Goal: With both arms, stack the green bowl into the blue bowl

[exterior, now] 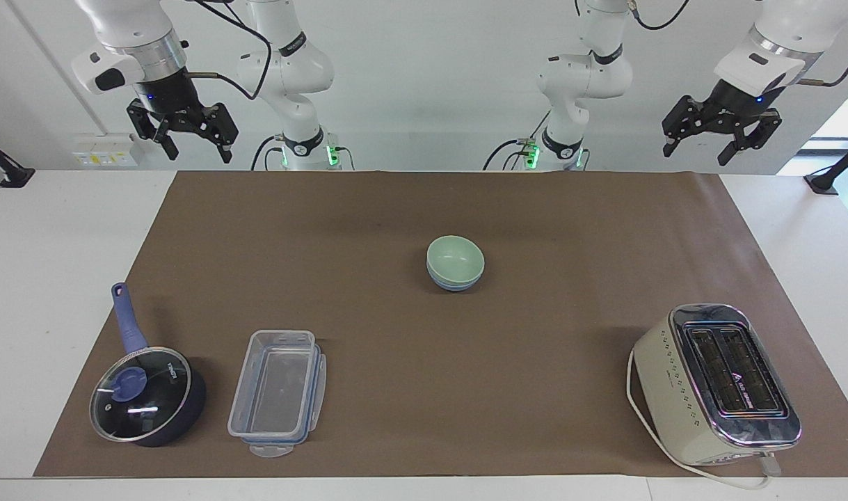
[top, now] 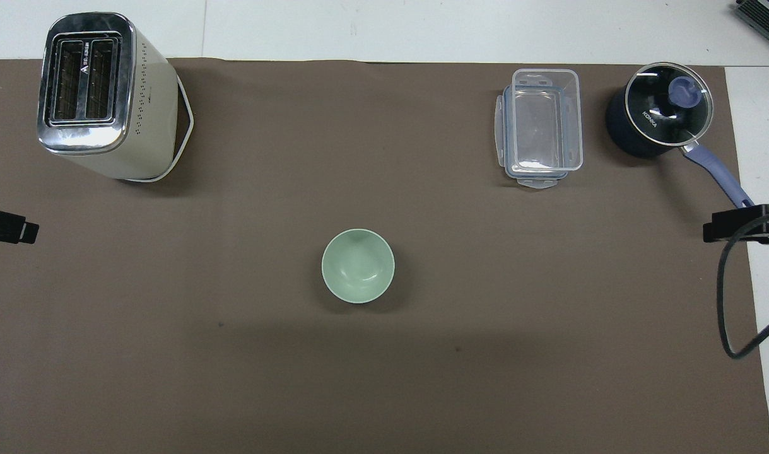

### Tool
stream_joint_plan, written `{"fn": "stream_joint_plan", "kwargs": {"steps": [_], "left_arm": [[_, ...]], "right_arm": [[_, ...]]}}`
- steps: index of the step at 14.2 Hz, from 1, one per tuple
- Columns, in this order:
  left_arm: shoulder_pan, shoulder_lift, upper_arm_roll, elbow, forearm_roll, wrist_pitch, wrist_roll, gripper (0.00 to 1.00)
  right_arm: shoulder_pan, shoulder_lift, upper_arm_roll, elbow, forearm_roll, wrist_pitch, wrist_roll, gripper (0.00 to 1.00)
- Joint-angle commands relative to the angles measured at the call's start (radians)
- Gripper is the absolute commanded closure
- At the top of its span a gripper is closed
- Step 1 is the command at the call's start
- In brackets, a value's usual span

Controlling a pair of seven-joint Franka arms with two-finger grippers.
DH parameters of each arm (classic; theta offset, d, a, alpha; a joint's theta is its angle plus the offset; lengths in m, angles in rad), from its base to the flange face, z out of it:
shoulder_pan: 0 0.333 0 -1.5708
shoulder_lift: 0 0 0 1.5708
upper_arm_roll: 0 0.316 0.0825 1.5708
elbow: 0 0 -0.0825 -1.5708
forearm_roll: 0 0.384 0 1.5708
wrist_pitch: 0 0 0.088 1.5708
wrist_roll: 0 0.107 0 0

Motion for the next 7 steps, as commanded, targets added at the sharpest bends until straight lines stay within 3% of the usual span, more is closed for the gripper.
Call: {"fn": "stream_joint_plan", "kwargs": {"steps": [1,7], "left_arm": [[0.009,-0.022,-0.006,-0.022,0.009,-0.005,0.004,0.0],[0.009,-0.022,-0.006,-0.022,0.009,-0.005,0.002,0.0]], "right_arm": [[-0.013,-0.008,0.005,0.008,-0.006,-0.032,-0.002,0.0],[-0.006,-0.023,0.011,-0.005,-0.023,-0.017,-0.001,0.0]]}}
